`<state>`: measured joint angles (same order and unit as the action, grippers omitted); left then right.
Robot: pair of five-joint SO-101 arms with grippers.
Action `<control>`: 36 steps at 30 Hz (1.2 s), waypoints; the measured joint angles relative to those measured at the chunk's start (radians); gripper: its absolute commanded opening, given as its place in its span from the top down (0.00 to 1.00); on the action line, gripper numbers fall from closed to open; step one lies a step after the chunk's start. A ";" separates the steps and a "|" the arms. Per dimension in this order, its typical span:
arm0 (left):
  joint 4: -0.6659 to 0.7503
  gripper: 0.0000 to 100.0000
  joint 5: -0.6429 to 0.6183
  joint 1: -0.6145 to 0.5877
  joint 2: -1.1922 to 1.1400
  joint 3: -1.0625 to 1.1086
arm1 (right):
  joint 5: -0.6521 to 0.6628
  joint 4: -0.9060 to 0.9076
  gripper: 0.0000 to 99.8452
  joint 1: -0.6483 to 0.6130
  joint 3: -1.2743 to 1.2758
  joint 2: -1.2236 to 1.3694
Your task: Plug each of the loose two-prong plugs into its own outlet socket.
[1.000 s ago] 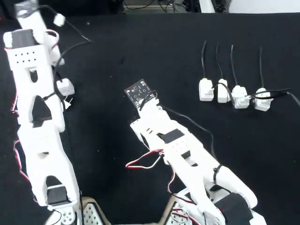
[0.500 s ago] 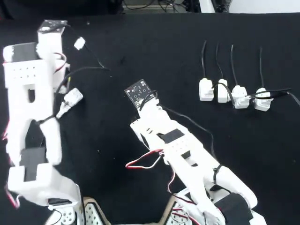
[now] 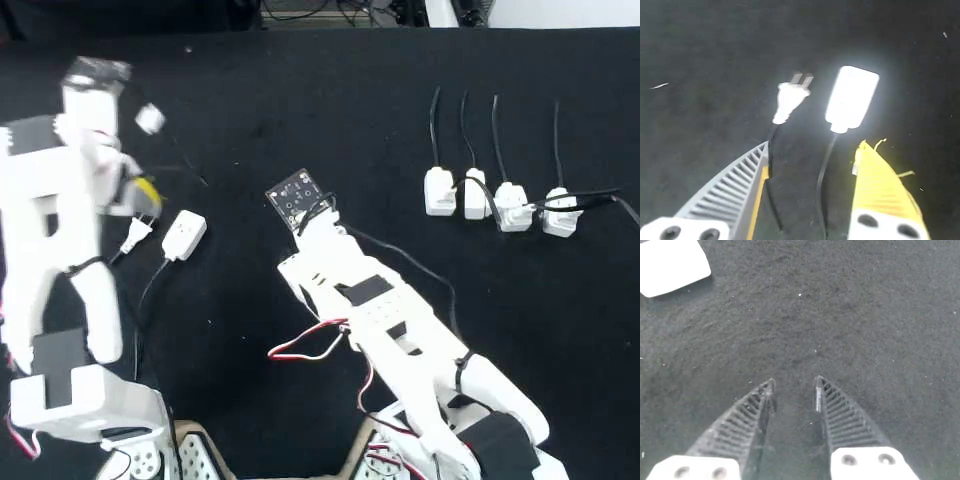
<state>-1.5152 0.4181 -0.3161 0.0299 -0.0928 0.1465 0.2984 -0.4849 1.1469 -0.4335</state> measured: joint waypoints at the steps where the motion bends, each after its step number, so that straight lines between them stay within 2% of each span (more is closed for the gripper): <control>1: 0.043 0.73 0.000 0.028 -0.008 0.049 | 0.000 0.000 0.89 0.000 0.000 0.000; 5: 0.221 0.73 0.000 0.123 -0.058 0.227 | 0.000 0.000 0.89 0.000 0.000 0.000; 10: 0.394 0.73 0.000 0.161 -0.120 0.325 | 0.000 0.000 0.89 0.032 0.000 -0.002; 19: 0.528 0.73 0.000 0.163 -0.226 0.333 | 0.000 0.000 0.89 0.063 0.000 -0.002; 21: 0.535 0.76 0.000 0.166 -0.247 0.333 | 0.000 0.000 0.89 0.066 0.000 -0.002; 25: 0.514 0.99 0.000 0.189 -0.256 0.339 | 0.000 0.000 0.89 0.068 0.000 -0.002; 27: 0.493 0.94 0.000 0.212 -0.256 0.339 | 0.000 0.000 0.89 0.069 0.000 -0.002; 29: 0.470 0.97 0.000 0.235 -0.252 0.339 | 0.000 0.000 0.89 0.069 0.000 -0.002; 31: 0.434 0.97 -0.003 0.255 -0.229 0.339 | 0.002 0.000 0.89 0.086 0.000 -0.002; 36: 0.305 0.97 -0.018 0.296 -0.120 0.339 | -0.017 0.000 0.89 0.213 0.000 -0.002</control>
<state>-1.2098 0.3997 -0.0199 -0.0898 0.2463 0.1297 0.2984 -0.2716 1.1469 -0.4350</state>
